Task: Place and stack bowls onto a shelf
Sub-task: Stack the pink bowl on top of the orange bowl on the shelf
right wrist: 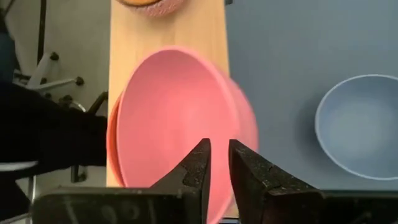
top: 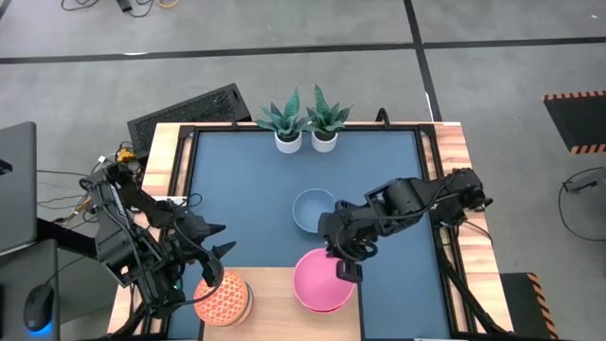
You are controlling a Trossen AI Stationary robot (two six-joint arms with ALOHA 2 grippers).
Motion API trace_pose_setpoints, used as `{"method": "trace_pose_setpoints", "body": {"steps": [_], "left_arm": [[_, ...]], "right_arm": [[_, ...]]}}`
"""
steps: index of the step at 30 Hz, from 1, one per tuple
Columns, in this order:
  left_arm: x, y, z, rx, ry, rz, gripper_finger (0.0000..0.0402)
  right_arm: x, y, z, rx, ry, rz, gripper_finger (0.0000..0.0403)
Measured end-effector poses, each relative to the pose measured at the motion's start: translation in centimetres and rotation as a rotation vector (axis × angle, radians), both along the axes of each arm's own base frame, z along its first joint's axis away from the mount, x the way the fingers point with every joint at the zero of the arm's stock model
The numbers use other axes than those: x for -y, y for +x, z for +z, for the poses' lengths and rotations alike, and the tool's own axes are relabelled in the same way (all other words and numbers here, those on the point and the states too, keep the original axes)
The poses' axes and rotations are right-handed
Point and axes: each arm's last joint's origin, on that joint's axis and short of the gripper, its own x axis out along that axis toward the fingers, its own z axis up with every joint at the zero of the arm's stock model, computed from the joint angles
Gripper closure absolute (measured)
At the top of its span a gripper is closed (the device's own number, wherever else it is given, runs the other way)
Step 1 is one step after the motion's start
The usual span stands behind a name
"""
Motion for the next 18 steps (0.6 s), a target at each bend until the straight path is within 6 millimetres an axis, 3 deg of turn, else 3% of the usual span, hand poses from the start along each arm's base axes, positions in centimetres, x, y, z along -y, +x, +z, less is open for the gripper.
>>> {"method": "trace_pose_setpoints", "body": {"steps": [5, 10, 18], "left_arm": [[0.0, 0.0, 0.0, -0.007, -0.005, -0.003, 0.0187], [0.0, 0.0, -0.1, -0.022, 0.004, -0.018, 0.0187], [0.0, 0.0, -0.1, -0.022, -0.003, -0.015, 0.0187]], "right_arm": [[0.2, 0.3, 0.0, 0.016, 0.001, 0.001, 0.0269], [0.6, 1.1, 1.0, 0.145, 0.021, 0.028, 0.0221], [0.8, 1.7, 1.7, 0.228, 0.113, 0.270, 0.0228]]}}
